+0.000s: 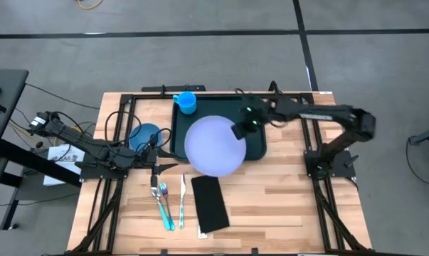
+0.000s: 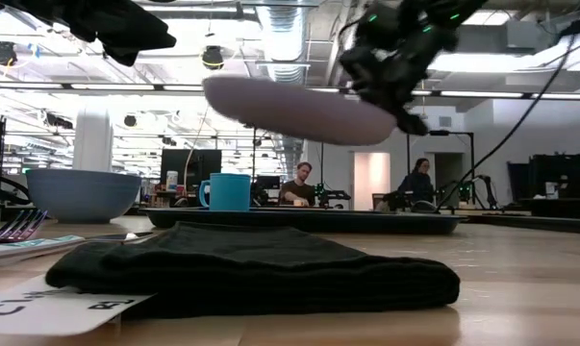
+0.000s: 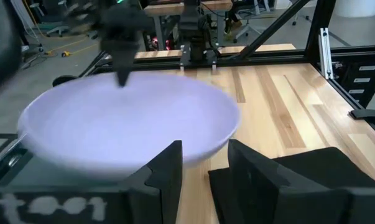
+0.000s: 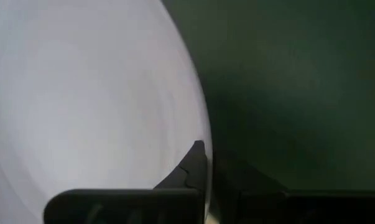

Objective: Set up tray
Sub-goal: Put the purple plate on the black tray below the blue cup, then put the blue bowl on top of the purple plate on the black tray

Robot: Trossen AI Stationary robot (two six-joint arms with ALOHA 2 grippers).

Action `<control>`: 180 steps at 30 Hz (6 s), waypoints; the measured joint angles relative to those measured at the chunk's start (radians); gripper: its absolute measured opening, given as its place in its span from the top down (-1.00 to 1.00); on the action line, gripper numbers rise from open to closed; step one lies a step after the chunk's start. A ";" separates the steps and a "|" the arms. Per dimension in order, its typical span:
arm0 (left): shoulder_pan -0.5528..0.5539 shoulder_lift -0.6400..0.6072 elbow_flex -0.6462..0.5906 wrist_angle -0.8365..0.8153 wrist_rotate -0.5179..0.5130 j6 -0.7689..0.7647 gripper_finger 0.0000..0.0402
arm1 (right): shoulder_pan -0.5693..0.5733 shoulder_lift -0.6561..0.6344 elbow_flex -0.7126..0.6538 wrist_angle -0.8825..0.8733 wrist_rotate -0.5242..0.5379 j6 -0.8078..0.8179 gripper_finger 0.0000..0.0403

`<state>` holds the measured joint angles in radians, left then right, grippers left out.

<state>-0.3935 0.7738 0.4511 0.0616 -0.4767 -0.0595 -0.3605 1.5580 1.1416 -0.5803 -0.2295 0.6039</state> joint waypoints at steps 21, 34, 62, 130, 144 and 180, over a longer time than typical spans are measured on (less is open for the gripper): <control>0.000 0.000 0.000 -0.005 0.009 0.024 0.41 | -0.160 0.595 0.606 -0.257 -0.139 -0.235 1.00; 0.000 0.000 0.000 -0.018 0.010 0.013 0.41 | -0.205 0.609 0.613 -0.289 -0.086 -0.268 1.00; 0.000 0.000 0.000 -0.018 0.010 0.011 0.41 | -0.204 0.631 0.603 -0.276 -0.031 -0.271 1.00; 0.158 0.232 0.275 -1.131 0.139 -0.555 0.41 | 0.514 -0.418 -0.087 0.056 0.260 -0.528 0.33; 0.305 0.223 0.275 -1.225 0.344 -0.299 0.39 | 0.772 -0.418 -0.382 0.452 0.442 -0.537 0.32; 0.475 0.654 0.274 -1.249 0.364 -0.234 0.13 | 0.798 -0.412 -0.380 0.450 0.467 -0.586 0.31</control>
<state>0.0814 1.4276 0.7254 -1.1871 -0.1123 -0.2935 0.4374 1.1461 0.7612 -0.1308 0.2375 0.0181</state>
